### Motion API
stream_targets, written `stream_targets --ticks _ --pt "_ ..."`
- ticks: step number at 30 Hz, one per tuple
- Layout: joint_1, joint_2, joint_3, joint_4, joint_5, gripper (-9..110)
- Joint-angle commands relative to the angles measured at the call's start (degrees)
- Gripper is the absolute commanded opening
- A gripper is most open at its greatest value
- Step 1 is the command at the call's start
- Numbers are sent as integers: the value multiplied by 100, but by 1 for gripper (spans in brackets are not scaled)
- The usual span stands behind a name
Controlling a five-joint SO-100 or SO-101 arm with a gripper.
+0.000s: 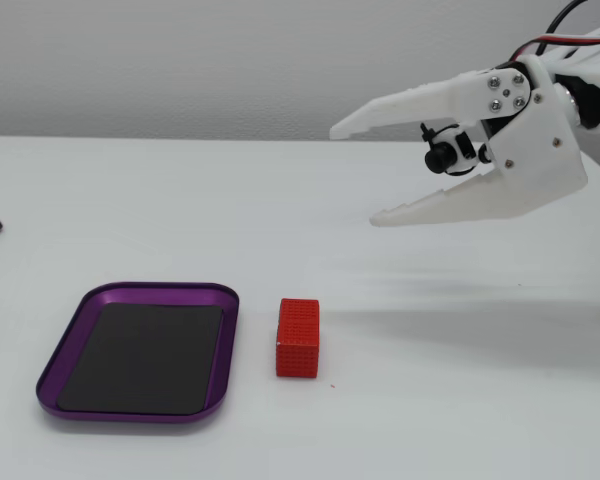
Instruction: Remove the cube from the box.
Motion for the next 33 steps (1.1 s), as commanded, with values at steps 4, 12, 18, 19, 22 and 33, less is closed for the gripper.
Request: stream_targets --ticks 4,12,18,19,22,33 --pt "-44 149 343 158 26 21" --pt "-53 149 343 211 26 0" --pt "-62 149 343 211 26 -1" --pt "-62 149 343 211 26 -1" --pt "-62 149 343 211 18 -1" --pt "-299 105 343 185 -220 -1"
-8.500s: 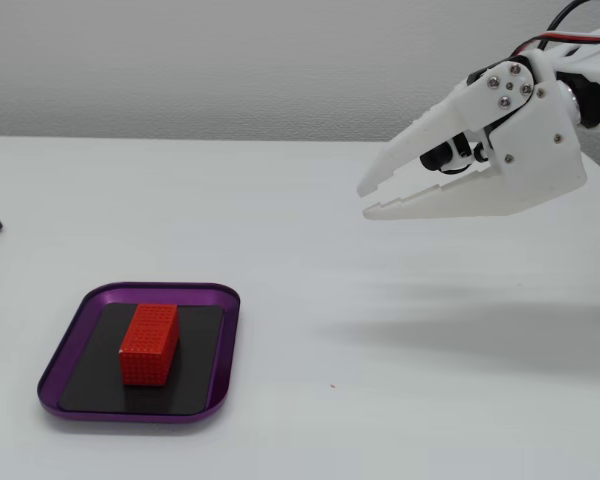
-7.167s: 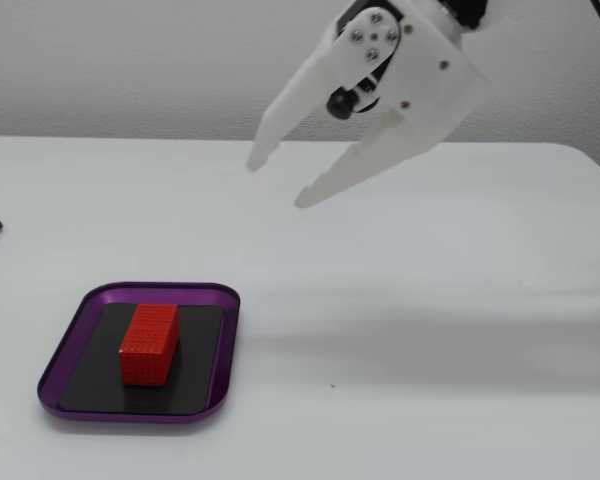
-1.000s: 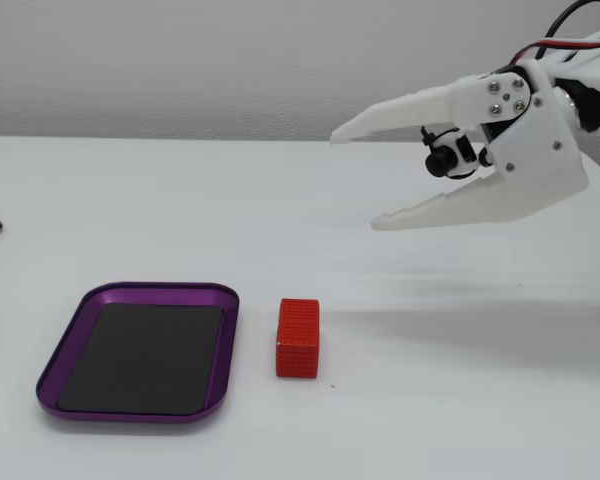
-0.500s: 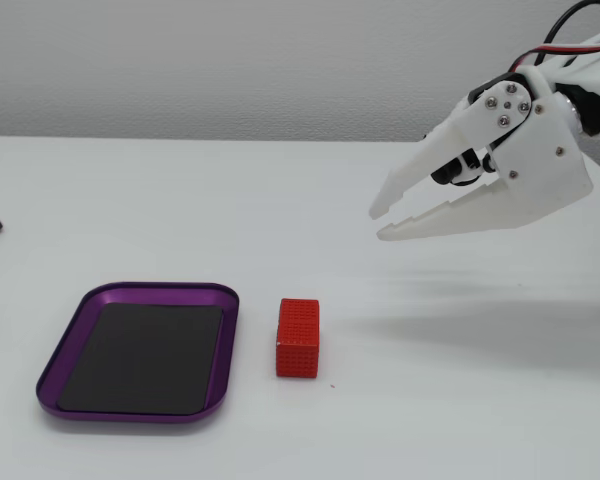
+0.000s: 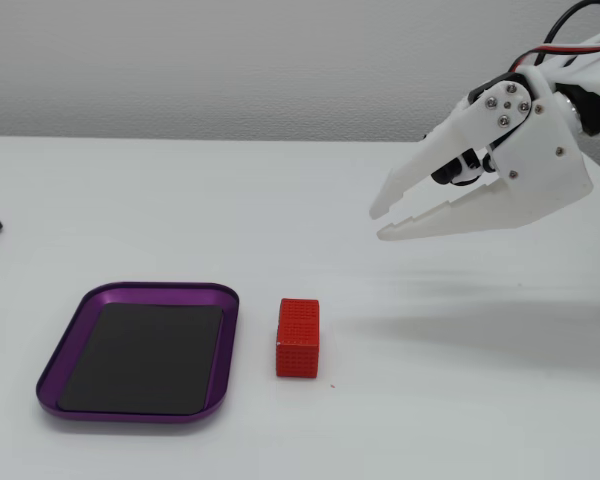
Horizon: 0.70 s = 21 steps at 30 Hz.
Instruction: Remove the cube from the box.
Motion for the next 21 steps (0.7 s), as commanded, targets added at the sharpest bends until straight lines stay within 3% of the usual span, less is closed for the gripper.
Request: stream_targets --ticks 1,6,21 --pt "-299 97 35 -9 -255 -1" --pt "-694 141 35 9 -378 0" --pt "-97 158 35 18 -404 0"
